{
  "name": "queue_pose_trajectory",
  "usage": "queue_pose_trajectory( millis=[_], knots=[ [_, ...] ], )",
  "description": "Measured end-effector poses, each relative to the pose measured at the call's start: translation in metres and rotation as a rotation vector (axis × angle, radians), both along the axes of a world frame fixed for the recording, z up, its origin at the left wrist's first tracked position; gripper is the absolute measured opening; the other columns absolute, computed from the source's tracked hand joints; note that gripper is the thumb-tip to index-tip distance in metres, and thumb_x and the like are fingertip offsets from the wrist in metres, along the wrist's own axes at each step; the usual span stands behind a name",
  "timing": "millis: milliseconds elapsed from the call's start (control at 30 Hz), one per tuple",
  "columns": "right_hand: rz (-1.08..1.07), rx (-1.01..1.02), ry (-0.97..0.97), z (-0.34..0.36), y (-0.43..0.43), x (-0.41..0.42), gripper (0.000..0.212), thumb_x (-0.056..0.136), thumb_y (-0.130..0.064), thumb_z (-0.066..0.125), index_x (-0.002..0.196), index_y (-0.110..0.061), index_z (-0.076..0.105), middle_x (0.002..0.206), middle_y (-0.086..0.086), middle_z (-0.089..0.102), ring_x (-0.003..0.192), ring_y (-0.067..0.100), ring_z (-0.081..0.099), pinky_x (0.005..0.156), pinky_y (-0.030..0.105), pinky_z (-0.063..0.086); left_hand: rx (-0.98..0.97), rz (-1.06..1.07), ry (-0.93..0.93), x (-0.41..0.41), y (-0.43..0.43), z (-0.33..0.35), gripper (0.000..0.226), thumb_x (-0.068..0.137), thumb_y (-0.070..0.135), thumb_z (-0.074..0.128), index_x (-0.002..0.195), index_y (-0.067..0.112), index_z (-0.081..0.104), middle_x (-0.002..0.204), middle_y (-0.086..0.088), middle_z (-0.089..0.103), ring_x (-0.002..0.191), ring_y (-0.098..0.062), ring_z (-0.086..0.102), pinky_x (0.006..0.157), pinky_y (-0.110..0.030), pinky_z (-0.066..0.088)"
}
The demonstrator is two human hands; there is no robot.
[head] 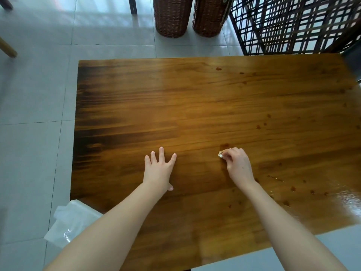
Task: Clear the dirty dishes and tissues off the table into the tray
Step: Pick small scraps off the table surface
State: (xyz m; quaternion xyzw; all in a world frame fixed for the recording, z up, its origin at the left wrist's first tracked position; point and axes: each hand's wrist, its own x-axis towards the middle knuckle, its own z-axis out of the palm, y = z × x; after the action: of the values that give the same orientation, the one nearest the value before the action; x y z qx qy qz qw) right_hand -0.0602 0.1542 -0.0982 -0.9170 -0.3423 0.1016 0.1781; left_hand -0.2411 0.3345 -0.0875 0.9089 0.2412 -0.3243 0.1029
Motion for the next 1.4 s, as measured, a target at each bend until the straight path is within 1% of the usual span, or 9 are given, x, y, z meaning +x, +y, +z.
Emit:
queue_pose_trajectory(
  millis=[233, 400, 667, 800, 900, 1033, 1200, 1300, 1400],
  knots=[
    [-0.194, 0.012, 0.037, 0.0, 0.033, 0.041, 0.013, 0.092, -0.013, 0.06, 0.098, -0.008, 0.071, 0.101, 0.007, 0.065, 0.099, 0.021, 0.054, 0.085, 0.031, 0.044, 0.013, -0.002, -0.003, 0.001, -0.001, -0.002, 0.112, 0.079, 0.048, 0.073, 0.153, 0.028, -0.008, 0.159, -0.02, -0.012, 0.145, -0.047, -0.002, 0.116, -0.056, 0.006],
    [-0.311, 0.061, 0.1, 0.0, 0.042, 0.044, 0.014, 0.092, -0.013, 0.06, 0.1, -0.007, 0.071, 0.105, 0.008, 0.066, 0.104, 0.022, 0.056, 0.089, 0.034, 0.048, 0.009, -0.004, -0.006, 0.0, -0.001, -0.003, 0.112, 0.079, 0.047, 0.073, 0.153, 0.028, -0.009, 0.159, -0.02, -0.013, 0.144, -0.047, -0.002, 0.116, -0.055, 0.008],
    [-0.176, 0.054, 0.083, -0.003, 0.004, -0.02, 0.014, 0.09, -0.01, 0.062, 0.1, -0.008, 0.071, 0.101, 0.005, 0.068, 0.097, 0.017, 0.057, 0.086, 0.026, 0.045, -0.022, 0.005, -0.02, -0.001, -0.001, 0.003, 0.111, 0.079, 0.047, 0.073, 0.153, 0.028, -0.007, 0.159, -0.019, -0.013, 0.145, -0.046, -0.004, 0.115, -0.057, 0.008],
    [-0.163, 0.04, 0.072, -0.004, -0.018, -0.048, 0.015, 0.091, -0.011, 0.06, 0.102, -0.009, 0.071, 0.099, 0.004, 0.068, 0.096, 0.014, 0.056, 0.084, 0.022, 0.042, -0.017, 0.003, -0.052, -0.01, -0.004, 0.005, 0.106, 0.084, 0.049, 0.066, 0.152, 0.03, -0.012, 0.159, -0.016, -0.017, 0.145, -0.043, -0.008, 0.115, -0.058, 0.006],
    [-0.166, 0.042, 0.057, -0.004, -0.027, -0.061, 0.016, 0.092, -0.01, 0.059, 0.102, -0.008, 0.071, 0.099, 0.004, 0.068, 0.094, 0.014, 0.055, 0.082, 0.02, 0.04, -0.016, -0.009, -0.107, -0.022, -0.018, 0.006, 0.099, 0.09, 0.044, 0.062, 0.152, 0.029, -0.014, 0.159, -0.015, -0.018, 0.146, -0.042, -0.009, 0.115, -0.057, 0.006],
    [-0.164, 0.019, 0.046, -0.002, -0.028, -0.066, 0.017, 0.093, -0.01, 0.057, 0.101, -0.007, 0.071, 0.1, 0.005, 0.068, 0.095, 0.019, 0.055, 0.083, 0.026, 0.042, -0.049, -0.038, -0.125, -0.038, -0.046, 0.009, 0.093, 0.092, 0.043, 0.059, 0.153, 0.029, -0.01, 0.16, -0.014, -0.016, 0.146, -0.041, -0.006, 0.116, -0.057, 0.007],
    [-0.146, -0.056, 0.066, 0.002, -0.027, -0.06, 0.016, 0.093, -0.011, 0.057, 0.1, -0.008, 0.072, 0.099, 0.006, 0.067, 0.097, 0.021, 0.055, 0.085, 0.034, 0.047, -0.099, -0.008, -0.079, -0.055, -0.076, 0.013, 0.091, 0.093, 0.043, 0.058, 0.153, 0.03, -0.009, 0.16, -0.014, -0.013, 0.146, -0.042, -0.004, 0.115, -0.058, 0.007],
    [-0.089, -0.078, 0.051, 0.006, -0.026, -0.044, 0.014, 0.093, -0.012, 0.059, 0.099, -0.009, 0.072, 0.097, 0.006, 0.066, 0.096, 0.02, 0.055, 0.082, 0.033, 0.048, -0.132, 0.023, -0.054, -0.061, -0.085, 0.009, 0.089, 0.092, 0.044, 0.058, 0.153, 0.031, -0.005, 0.16, -0.013, -0.014, 0.146, -0.041, -0.004, 0.115, -0.058, 0.006],
    [-0.111, -0.086, 0.063, 0.009, -0.019, -0.018, 0.013, 0.092, -0.012, 0.06, 0.098, -0.009, 0.071, 0.1, 0.007, 0.066, 0.099, 0.021, 0.054, 0.08, 0.032, 0.045, -0.154, 0.071, -0.029, -0.061, -0.091, 0.01, 0.088, 0.092, 0.043, 0.059, 0.153, 0.032, -0.003, 0.16, -0.012, -0.016, 0.147, -0.04, -0.006, 0.115, -0.059, 0.006]
  ],
)
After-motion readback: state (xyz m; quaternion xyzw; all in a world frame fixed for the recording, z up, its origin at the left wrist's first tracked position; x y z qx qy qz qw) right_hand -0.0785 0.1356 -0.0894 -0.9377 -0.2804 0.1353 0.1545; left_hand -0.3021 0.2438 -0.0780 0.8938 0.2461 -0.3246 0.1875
